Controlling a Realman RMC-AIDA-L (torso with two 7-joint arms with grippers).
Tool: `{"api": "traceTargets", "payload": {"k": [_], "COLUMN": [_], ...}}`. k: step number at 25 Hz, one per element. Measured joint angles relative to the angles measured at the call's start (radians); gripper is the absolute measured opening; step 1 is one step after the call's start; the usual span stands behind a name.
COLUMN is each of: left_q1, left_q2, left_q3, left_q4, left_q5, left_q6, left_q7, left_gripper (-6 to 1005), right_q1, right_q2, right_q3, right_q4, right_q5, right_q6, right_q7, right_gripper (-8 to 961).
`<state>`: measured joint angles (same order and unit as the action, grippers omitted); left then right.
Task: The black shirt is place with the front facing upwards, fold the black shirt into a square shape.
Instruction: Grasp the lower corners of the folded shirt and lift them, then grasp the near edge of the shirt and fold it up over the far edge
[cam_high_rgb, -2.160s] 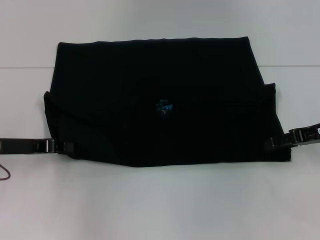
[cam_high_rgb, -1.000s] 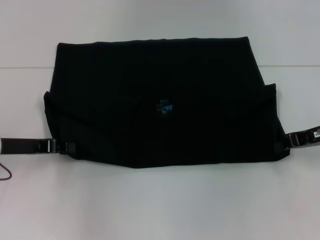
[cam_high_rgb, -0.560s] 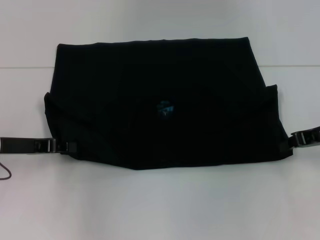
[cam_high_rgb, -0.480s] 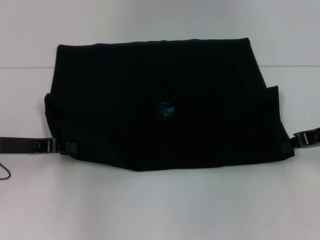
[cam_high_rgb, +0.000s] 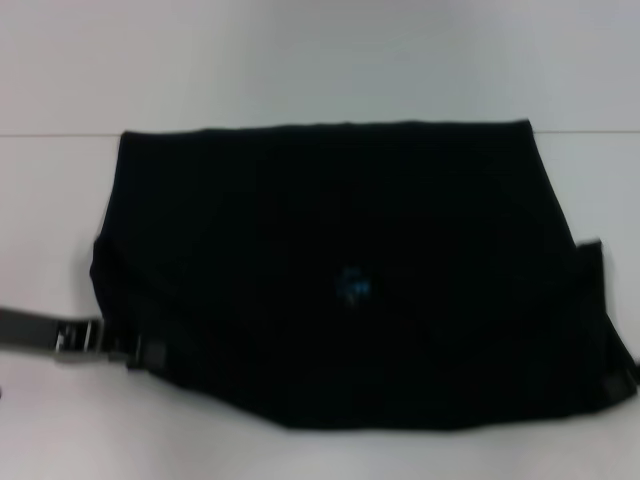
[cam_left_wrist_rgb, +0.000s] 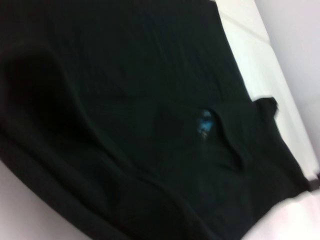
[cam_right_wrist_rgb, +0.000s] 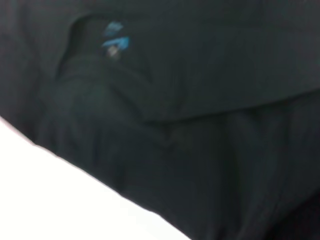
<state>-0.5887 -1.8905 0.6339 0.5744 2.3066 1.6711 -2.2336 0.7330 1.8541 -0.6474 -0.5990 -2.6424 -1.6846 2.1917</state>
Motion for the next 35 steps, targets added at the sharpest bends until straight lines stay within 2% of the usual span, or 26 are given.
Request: {"api": "traceTargets", "payload": {"k": [4,9,13,21,24,25,30,35], "left_q1": [-0.001,-0.001,-0.001,-0.012,-0.027,-0.030,-0.040,-0.040], "left_q2": [0.001,0.001,0.002,0.002,0.012,0.016,0.039,0.043], "left_q3": [0.008,0.010,0.010,-0.002,-0.068,-0.098,-0.307,-0.443], "left_q4": [-0.006,-0.041,-0.059,-0.060,-0.053,-0.053,-0.052,-0.055], "left_q5": [0.062,0.158,0.204,0.201,0.196,0.196,0.196,0.171], "left_q6": [0.154,0.263,0.294,0.291,0.270,0.261,0.178,0.064], "left_q7": [-0.005,-0.013,-0.013,-0.007,-0.008,-0.008,-0.019,-0.038], "left_gripper": [19,19,19,20,19,19,20,20], "right_q1": [-0.024,-0.035,-0.035,-0.038,-0.041,-0.041,-0.048,-0.061], "right_q2": [0.005,0.031,0.045,0.049,0.039,0.039,0.010,0.002], "right_q3": [-0.001,-0.002,-0.001,0.031,0.124,0.124,0.307,0.410], "right_q4": [0.000,0.008,0.013,0.017,0.018,0.018,0.018,0.040], "right_q5": [-0.042,-0.124,-0.156,-0.130,-0.082,-0.082,0.030,0.220], "right_q6": [-0.094,-0.144,-0.161,-0.164,-0.161,-0.161,-0.130,-0.020], "right_q7": [-0.062,-0.134,-0.165,-0.173,-0.158,-0.158,-0.093,-0.008], "right_gripper": [0,-1,-1,-1,-1,-1,0,0]}}
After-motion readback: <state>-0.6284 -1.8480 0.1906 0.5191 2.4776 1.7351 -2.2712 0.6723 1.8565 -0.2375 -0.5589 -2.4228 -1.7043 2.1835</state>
